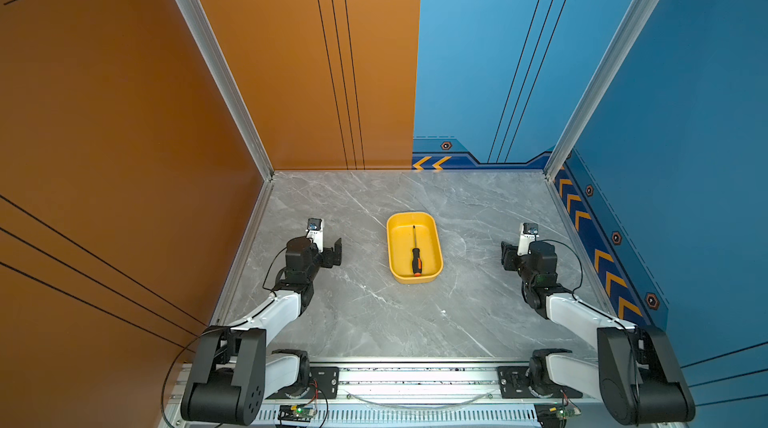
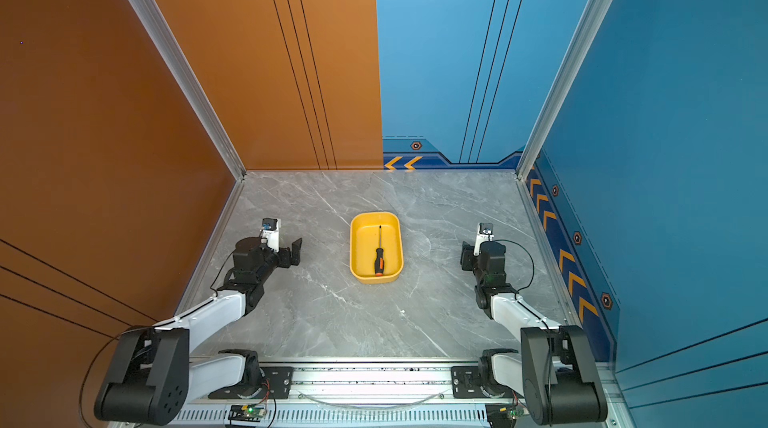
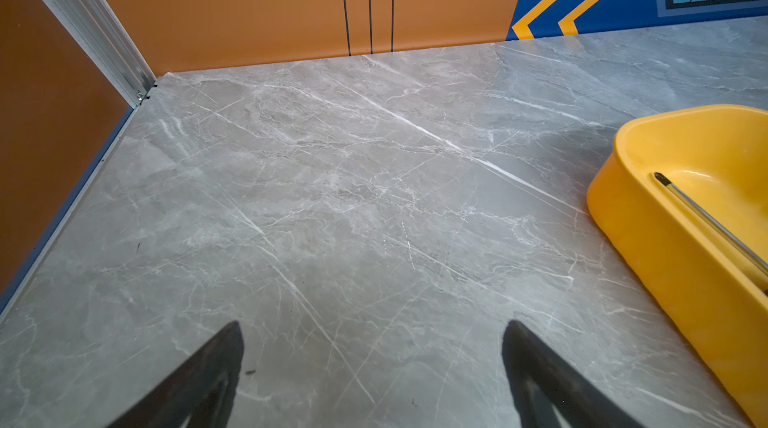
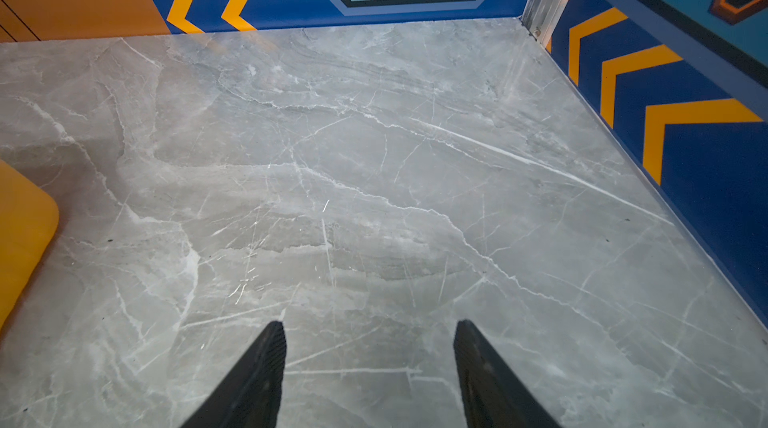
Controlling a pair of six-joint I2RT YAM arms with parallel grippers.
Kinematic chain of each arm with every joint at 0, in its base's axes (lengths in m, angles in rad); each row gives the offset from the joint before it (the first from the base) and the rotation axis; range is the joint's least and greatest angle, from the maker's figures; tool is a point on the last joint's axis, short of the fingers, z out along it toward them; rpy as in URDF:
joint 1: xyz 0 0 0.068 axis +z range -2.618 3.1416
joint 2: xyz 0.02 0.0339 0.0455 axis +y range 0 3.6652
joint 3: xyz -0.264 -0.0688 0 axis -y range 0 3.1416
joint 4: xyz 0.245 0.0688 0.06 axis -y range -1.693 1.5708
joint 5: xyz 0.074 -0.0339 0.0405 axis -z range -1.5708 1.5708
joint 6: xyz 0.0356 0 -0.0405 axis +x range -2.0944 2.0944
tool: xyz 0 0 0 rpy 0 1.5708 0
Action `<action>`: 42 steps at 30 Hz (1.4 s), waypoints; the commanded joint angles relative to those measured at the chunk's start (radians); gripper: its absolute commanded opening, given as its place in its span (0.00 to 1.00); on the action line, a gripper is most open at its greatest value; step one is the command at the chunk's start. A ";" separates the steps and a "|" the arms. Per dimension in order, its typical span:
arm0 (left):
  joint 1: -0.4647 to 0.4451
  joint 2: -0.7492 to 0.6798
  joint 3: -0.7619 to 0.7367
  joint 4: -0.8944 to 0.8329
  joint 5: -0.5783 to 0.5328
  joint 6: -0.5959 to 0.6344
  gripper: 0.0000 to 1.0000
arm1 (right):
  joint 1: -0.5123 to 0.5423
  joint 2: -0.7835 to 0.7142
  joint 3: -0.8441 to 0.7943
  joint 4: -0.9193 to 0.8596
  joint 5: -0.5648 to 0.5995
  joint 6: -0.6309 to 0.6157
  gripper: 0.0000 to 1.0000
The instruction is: Put the screwdriver in the bin
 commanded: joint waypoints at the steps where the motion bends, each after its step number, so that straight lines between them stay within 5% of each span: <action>1: 0.019 0.048 -0.022 0.109 0.046 -0.015 0.98 | -0.010 0.046 0.016 0.099 0.031 -0.019 0.63; 25: 0.073 0.288 -0.022 0.390 0.057 -0.009 0.98 | -0.018 0.305 0.026 0.393 0.025 -0.006 0.64; 42: 0.075 0.326 -0.008 0.400 0.042 -0.015 0.98 | -0.027 0.306 0.029 0.387 0.009 0.002 0.91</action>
